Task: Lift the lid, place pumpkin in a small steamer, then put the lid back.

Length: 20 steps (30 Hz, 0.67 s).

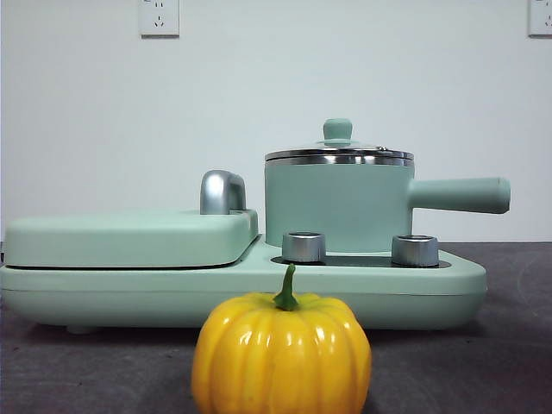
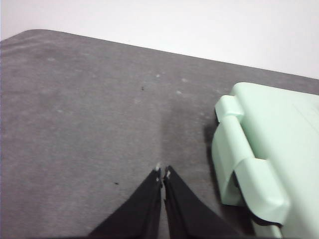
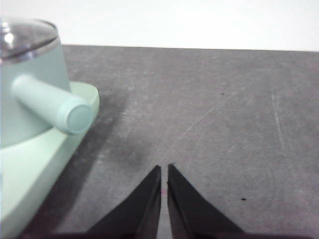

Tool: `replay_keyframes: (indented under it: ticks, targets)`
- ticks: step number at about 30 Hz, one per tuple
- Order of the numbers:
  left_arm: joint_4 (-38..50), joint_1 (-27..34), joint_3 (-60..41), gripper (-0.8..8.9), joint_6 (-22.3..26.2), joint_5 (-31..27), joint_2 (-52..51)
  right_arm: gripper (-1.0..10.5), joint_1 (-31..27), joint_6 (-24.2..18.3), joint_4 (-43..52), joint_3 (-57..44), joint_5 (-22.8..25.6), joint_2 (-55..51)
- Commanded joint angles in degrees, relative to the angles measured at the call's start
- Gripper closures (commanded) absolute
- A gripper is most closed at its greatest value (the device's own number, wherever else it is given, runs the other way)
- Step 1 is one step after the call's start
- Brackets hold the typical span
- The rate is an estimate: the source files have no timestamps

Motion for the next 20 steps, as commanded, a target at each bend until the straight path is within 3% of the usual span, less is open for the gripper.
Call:
replay_keyframes:
  ticks: [1, 6, 10, 15, 20]
  targets:
    - [-0.3, 0.0, -0.1, 7.99, -3.4, 4.5, 0.0, 9.3, -0.1, 8.5, 1.0, 0.3, -2.2, -0.2]
    - [-0.7, -1.1, 3.7, 7.99, -7.2, 7.2, 1.6, 9.3, 0.0, 15.7, 0.9, 3.7, -4.7, -0.1]
    - [-0.8, -2.5, 8.7, 7.99, -9.6, 8.0, 5.5, 9.3, 0.0, 18.6, -2.6, 9.8, -4.9, 0.9]
    - [-2.6, -4.5, 17.0, 7.99, -9.7, 10.4, 12.8, 9.3, 0.0, 18.8, -8.6, 19.7, -8.2, 5.6]
    - [-7.8, -6.1, 28.3, 7.99, -5.8, 16.2, 22.6, 9.3, 0.0, 17.8, -14.3, 30.6, -17.4, 13.2]
